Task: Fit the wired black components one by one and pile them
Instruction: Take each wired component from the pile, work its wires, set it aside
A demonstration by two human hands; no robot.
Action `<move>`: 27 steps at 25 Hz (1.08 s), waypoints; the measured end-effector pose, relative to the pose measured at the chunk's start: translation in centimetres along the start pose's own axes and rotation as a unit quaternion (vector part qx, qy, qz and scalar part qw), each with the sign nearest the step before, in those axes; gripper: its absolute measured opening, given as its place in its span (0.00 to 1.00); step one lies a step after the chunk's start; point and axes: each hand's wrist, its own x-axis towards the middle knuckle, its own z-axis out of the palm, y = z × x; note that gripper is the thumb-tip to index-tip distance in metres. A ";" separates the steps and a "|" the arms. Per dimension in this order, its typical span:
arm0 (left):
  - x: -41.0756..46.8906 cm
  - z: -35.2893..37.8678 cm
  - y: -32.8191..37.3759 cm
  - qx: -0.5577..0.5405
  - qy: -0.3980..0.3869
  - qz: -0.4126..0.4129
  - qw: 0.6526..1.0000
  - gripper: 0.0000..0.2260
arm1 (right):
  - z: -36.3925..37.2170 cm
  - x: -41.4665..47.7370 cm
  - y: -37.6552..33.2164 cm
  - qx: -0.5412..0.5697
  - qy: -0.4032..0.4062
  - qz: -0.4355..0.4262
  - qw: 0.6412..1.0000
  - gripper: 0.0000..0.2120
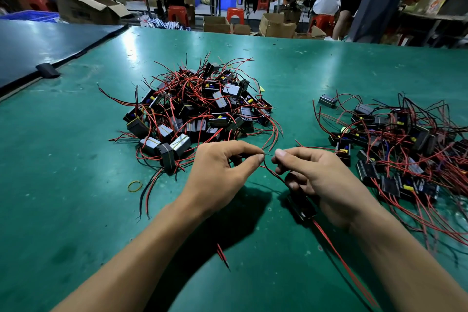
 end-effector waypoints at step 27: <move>-0.1 0.1 0.4 0.009 -0.013 0.021 1.000 0.02 | 0.9 -0.2 0.1 -0.001 -0.007 0.000 1.000 0.11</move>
